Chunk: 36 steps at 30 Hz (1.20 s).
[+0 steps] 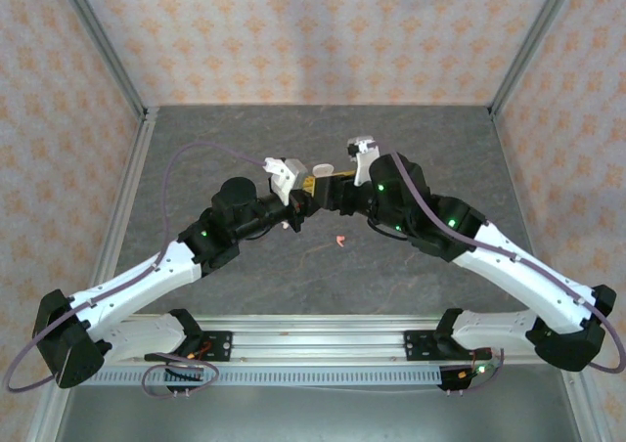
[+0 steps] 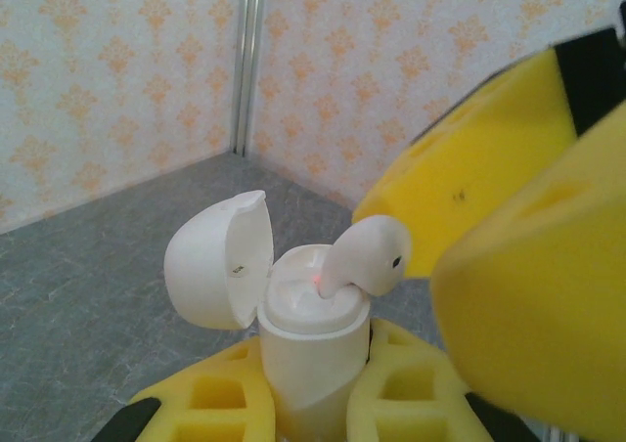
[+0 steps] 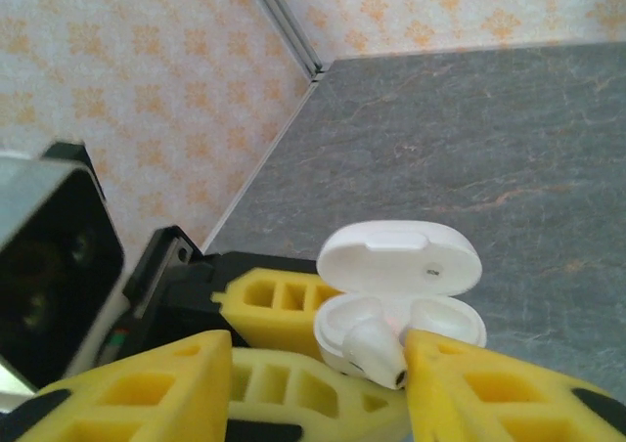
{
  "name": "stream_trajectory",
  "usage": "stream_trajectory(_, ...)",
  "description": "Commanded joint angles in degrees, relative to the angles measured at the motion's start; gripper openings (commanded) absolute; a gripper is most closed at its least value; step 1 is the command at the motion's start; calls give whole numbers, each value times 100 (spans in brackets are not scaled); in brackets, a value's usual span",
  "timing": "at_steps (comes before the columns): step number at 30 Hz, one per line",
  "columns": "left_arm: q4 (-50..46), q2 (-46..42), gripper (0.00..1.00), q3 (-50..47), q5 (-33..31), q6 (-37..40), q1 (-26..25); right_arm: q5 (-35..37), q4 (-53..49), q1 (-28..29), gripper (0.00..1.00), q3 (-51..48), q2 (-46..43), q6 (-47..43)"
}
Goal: Insert the wireless bluetooth earbuds into the charging case
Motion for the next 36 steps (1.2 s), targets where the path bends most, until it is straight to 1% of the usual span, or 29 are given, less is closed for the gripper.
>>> stream_trajectory(1,299,-48,0,223,-116,-96,-15,85,-641,22,54,391,70,432)
stream_trajectory(6,201,-36,0,212,-64,-112,-15,232,-1024,-5,60,718,13,735)
stream_trajectory(10,295,-42,0,136,-35,-186,-15,311,-1067,-80,61,767,-234,854)
stream_trajectory(15,331,-61,0,136,42,-214,-14,239,-1124,-185,62,678,-420,883)
stream_trajectory(17,326,-82,0,137,91,-214,-15,280,-1208,-216,57,650,-445,863)
stream_trajectory(21,353,-146,0,116,250,-206,-15,334,-1393,-324,42,631,-447,836)
stream_trajectory(24,407,-204,0,75,447,-218,-15,102,-1359,-506,35,602,-394,831)
stream_trajectory(26,460,-250,0,49,563,-228,-15,-170,-1261,-676,33,540,-367,880)
stream_trajectory(30,451,-364,0,21,719,-228,-15,-944,-845,-1042,33,286,-366,1146)
stream_trajectory(33,362,-458,0,-3,706,-197,-15,-1337,-586,-1121,32,158,-353,1260)
stream_trajectory(36,345,-515,0,-32,667,-182,-15,-1560,-471,-1121,31,149,-288,1330)
